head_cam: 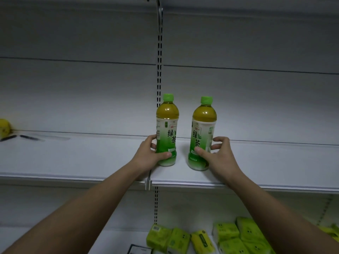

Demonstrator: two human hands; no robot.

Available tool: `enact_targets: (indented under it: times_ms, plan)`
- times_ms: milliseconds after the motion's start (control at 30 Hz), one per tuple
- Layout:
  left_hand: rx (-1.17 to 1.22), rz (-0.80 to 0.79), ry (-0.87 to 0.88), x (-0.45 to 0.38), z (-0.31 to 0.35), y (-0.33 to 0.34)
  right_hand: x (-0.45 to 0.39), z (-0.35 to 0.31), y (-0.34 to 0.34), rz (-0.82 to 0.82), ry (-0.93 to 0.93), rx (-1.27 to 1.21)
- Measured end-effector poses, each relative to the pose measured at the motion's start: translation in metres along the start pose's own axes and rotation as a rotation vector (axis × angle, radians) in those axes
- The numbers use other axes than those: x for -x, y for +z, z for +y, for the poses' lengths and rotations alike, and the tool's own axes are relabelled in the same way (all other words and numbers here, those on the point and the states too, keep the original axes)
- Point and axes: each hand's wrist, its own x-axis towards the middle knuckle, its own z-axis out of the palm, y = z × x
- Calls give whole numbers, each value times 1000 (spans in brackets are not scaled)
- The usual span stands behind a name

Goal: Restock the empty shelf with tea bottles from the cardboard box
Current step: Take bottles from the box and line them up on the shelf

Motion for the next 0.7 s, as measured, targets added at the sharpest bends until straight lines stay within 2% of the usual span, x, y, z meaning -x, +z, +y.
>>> enact_targets:
  times_ms: [100,300,500,700]
  plan:
    - [38,55,-17,-5,-5,3,-8,1,10,15,-53,45]
    - [-64,155,-35,-33,-10,7,-32,5,29,28,-100,192]
    - [-203,114,-74,-69,-13,8,-65,11,47,-10,-116,336]
    - [-190,105,-100,-96,-20,16,-98,13,65,-37,-77,341]
